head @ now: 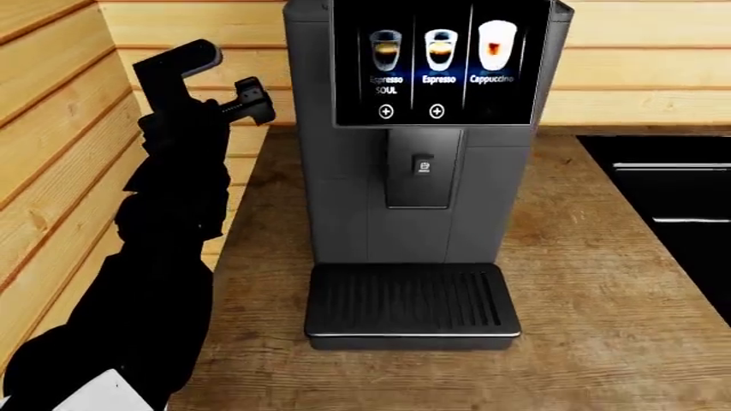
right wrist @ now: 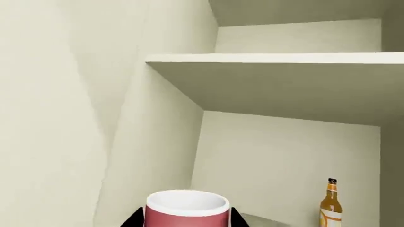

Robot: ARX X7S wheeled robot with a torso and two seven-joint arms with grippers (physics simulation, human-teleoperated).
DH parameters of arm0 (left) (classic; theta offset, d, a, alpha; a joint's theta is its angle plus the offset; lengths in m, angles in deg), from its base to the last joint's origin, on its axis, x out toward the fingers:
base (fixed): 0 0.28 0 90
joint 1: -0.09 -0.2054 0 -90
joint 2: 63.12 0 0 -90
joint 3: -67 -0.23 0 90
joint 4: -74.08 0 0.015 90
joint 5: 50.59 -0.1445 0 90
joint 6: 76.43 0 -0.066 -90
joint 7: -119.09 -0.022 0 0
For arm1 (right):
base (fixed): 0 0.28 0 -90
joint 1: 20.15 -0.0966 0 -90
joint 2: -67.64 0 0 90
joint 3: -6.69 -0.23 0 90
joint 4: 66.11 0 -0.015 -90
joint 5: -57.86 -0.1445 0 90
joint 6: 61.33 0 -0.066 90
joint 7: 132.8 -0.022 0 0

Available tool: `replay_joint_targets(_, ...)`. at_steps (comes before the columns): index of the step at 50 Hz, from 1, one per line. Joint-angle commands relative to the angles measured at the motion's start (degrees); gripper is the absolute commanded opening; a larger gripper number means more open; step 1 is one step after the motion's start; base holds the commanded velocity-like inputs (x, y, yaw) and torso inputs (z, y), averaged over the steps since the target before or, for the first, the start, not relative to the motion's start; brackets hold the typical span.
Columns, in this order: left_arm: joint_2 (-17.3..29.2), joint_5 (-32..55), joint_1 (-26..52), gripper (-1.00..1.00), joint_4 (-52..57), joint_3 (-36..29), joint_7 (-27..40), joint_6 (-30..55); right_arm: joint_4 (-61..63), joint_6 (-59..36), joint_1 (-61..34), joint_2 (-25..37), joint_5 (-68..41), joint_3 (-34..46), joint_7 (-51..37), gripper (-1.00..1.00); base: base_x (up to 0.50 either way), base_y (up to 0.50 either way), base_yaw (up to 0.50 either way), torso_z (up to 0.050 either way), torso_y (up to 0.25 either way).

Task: Pick the mug from the cabinet, place it under the coffee machine dispenser, and press the start button.

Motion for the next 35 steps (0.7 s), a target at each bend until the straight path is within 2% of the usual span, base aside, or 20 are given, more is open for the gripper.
replay_joint_targets(1,0.1,0.3,0.0,1.0,0.0,1.0,0.1,-0.1,1.8,-1.5,-0.1,-0.5,-0.7,-0.8,-0.7,-1.0,-0.5,0.14,0.0,0.0,0.0)
replay_joint_targets(19,0.0,-0.2,0.0,1.0,0.0,0.7,0.2,-0.2,4.0,-2.3,1.6,-0.3,-1.3,-1.2,-1.9,-1.0,-0.5,0.3,0.0,0.0,0.0)
replay_joint_targets(28,0.0,-0.4,-0.1,1.0,0.0,0.1,0.0,-0.3,7.1,-2.2,2.3,1.4,-3.2,-2.5,-4.4,-1.0,-0.01,0.06,0.0,0.0,0.0)
replay_joint_targets(35,0.0,-0.3,0.0,1.0,0.0,-0.2,-0.1,-0.3,11.4,-3.3,0.7,2.8,-8.7,-3.4,-9.9,-1.0,0.0,0.0,0.0,0.0,0.0)
